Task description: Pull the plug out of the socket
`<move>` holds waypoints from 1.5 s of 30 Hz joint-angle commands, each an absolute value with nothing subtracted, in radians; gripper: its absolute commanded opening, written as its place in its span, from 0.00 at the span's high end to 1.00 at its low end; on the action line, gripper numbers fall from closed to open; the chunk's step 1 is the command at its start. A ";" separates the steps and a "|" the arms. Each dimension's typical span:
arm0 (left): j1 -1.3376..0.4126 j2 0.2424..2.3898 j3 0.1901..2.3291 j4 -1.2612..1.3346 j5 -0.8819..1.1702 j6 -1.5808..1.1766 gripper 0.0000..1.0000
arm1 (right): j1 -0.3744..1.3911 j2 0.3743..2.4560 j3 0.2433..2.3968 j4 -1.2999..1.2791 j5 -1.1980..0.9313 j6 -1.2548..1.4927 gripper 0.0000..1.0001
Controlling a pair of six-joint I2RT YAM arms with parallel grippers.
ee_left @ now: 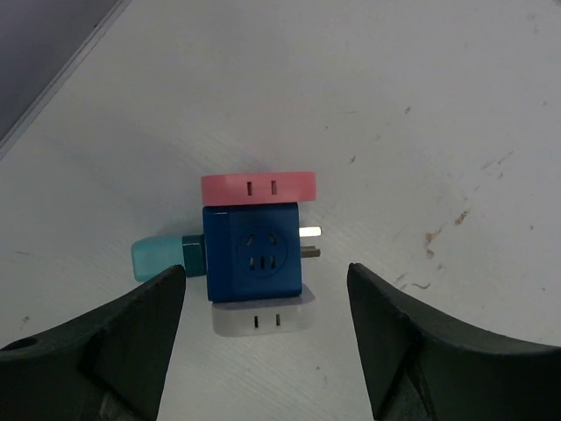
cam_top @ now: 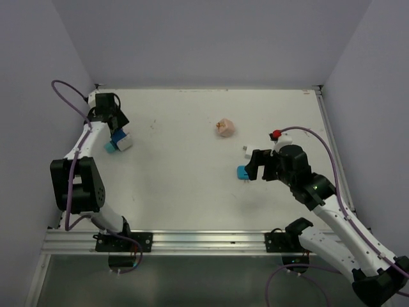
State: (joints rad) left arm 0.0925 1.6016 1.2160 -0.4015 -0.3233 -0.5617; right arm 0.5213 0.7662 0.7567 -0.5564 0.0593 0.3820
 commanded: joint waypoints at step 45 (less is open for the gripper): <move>0.114 1.885 1.332 -0.453 -0.353 -0.561 0.39 | 0.520 0.792 0.733 -0.531 0.060 0.337 0.01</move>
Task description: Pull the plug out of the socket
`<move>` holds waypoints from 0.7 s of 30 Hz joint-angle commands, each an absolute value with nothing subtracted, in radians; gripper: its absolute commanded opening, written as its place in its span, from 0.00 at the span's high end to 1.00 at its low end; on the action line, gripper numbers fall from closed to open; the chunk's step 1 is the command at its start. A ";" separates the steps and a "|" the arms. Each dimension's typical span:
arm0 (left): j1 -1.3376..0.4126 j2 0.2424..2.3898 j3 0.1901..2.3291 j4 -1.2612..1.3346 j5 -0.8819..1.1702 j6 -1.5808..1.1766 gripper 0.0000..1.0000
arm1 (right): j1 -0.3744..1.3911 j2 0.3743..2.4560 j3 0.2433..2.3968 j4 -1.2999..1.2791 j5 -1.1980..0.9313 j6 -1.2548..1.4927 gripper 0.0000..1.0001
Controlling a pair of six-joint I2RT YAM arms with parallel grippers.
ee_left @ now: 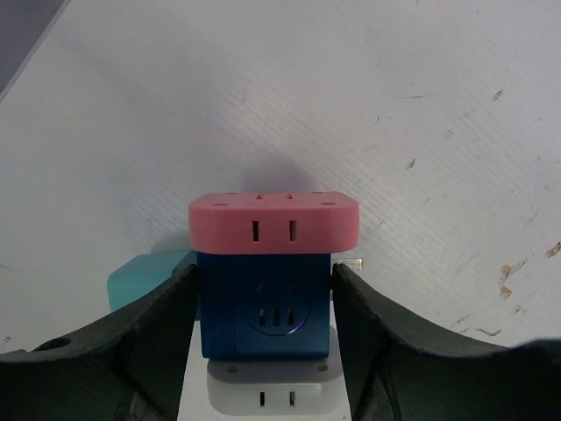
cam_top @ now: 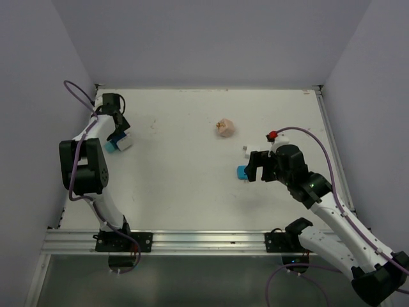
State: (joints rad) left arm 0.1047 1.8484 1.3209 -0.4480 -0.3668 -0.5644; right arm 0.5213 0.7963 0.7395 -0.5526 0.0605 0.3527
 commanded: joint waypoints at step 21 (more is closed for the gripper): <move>-0.181 1.750 1.158 -0.391 -0.036 -0.384 0.42 | 0.520 0.770 0.744 -0.537 0.029 0.373 0.01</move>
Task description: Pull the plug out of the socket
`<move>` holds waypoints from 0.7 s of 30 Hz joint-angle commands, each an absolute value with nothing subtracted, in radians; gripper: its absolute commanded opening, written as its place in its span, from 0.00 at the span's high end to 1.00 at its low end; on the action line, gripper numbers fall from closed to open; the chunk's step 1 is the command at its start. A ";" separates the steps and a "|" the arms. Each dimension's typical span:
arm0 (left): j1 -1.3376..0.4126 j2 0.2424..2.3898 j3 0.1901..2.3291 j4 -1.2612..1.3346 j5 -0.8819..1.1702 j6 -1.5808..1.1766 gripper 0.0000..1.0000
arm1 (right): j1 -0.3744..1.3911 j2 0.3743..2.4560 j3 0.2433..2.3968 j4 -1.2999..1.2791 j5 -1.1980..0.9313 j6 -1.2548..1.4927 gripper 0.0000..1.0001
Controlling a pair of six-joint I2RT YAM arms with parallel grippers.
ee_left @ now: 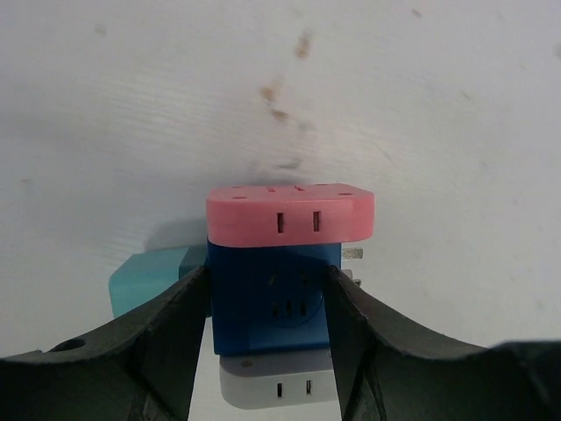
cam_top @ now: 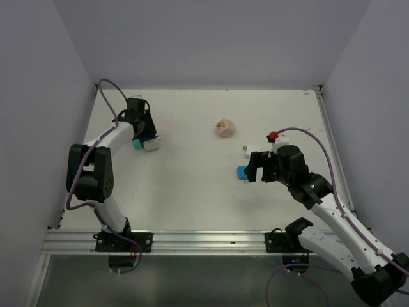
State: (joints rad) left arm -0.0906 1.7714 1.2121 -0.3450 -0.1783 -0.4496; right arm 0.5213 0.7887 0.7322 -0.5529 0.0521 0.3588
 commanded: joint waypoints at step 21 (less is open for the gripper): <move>-0.517 1.454 1.094 -0.437 0.170 -0.110 0.17 | 0.520 0.837 0.746 -0.436 -0.149 0.402 0.02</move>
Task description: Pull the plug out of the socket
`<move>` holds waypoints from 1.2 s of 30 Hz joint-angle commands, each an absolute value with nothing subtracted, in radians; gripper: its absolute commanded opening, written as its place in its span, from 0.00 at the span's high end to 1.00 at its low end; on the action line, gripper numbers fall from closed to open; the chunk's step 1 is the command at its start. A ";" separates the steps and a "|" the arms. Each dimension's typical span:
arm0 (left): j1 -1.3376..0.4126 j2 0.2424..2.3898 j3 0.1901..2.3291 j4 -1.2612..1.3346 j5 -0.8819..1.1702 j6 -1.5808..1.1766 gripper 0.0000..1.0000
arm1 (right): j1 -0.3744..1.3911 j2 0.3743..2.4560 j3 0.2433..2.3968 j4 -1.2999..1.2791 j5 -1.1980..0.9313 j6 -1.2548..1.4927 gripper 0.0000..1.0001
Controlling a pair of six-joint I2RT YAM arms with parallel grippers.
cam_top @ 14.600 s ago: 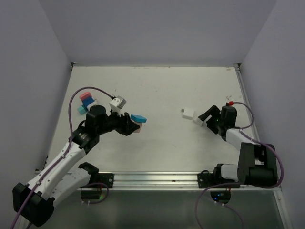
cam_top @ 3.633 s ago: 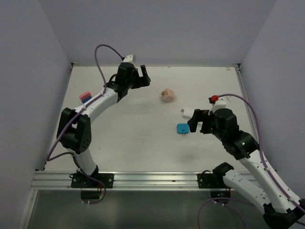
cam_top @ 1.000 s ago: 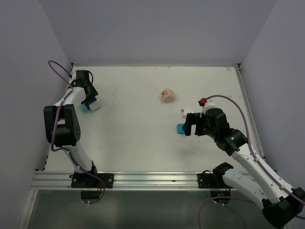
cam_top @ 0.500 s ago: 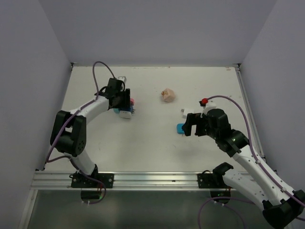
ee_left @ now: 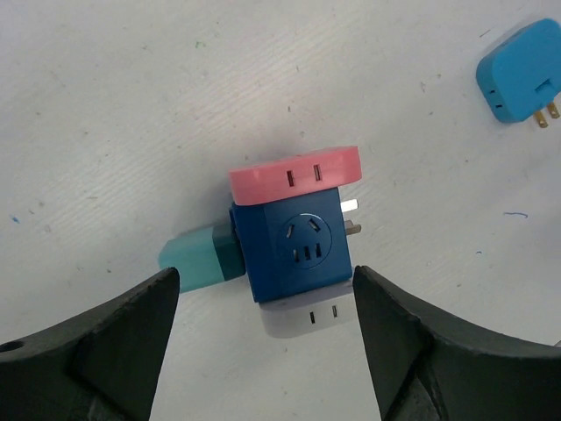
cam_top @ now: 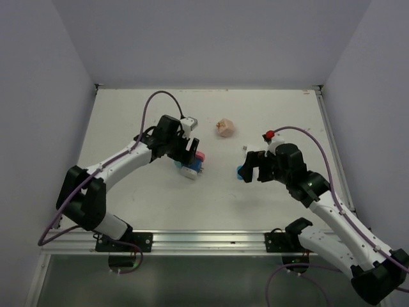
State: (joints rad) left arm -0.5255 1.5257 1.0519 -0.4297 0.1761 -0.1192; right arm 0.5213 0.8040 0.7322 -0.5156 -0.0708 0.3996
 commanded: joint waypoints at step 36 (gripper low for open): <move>-0.272 1.106 0.601 -0.233 0.284 -0.752 0.12 | 0.687 1.841 1.332 -0.161 -0.328 0.149 0.41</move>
State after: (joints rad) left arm -0.2752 1.0931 0.6083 -0.3206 0.2394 -0.7238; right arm 0.6823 1.8301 1.2877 -0.1871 -0.2924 0.1574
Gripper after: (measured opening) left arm 0.882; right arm 0.606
